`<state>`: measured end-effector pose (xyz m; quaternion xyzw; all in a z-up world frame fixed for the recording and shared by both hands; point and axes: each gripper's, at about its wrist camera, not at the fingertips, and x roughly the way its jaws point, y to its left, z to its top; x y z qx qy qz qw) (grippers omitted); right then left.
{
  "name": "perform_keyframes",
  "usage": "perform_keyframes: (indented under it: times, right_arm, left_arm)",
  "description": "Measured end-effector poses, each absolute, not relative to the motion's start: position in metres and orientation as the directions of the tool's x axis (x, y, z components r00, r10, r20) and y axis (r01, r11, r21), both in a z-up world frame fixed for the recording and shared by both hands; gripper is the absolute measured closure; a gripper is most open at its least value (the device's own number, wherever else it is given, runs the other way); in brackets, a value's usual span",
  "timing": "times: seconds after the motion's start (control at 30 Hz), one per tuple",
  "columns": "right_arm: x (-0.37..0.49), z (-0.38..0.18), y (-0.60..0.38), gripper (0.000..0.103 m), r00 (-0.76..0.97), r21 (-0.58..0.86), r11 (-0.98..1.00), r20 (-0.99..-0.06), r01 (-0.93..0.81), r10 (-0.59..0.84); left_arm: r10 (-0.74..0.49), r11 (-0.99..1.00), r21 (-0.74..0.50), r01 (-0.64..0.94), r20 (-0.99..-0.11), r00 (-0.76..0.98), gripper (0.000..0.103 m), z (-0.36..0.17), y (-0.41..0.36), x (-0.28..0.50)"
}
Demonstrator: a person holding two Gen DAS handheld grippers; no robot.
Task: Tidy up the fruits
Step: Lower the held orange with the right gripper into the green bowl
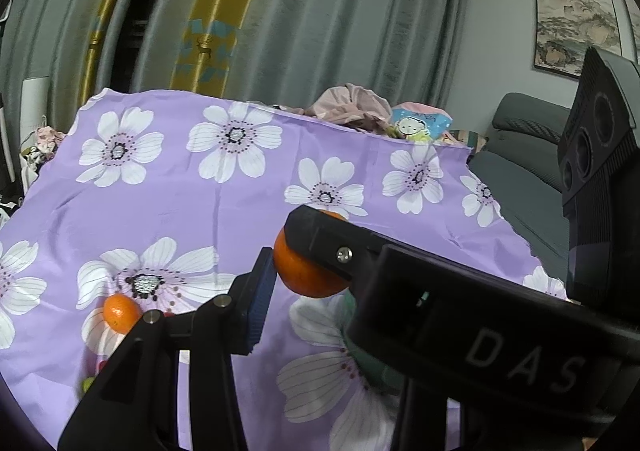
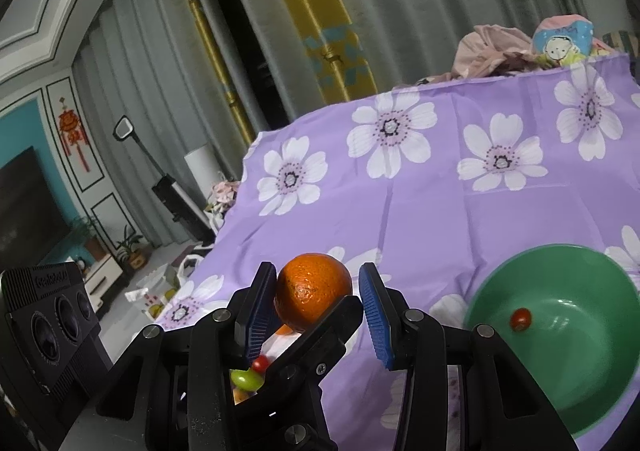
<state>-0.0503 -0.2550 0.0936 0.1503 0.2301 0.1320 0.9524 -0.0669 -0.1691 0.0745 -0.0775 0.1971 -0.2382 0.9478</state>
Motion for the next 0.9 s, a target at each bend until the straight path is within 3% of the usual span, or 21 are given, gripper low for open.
perform_keyframes:
  times: [0.9]
  right_arm:
    - [-0.056, 0.091, -0.324, 0.058, 0.871, 0.368, 0.930, -0.455, -0.005, 0.185]
  left_arm:
    - [-0.608, 0.794, -0.279, 0.540, -0.395, 0.689, 0.061, 0.076, -0.242, -0.053]
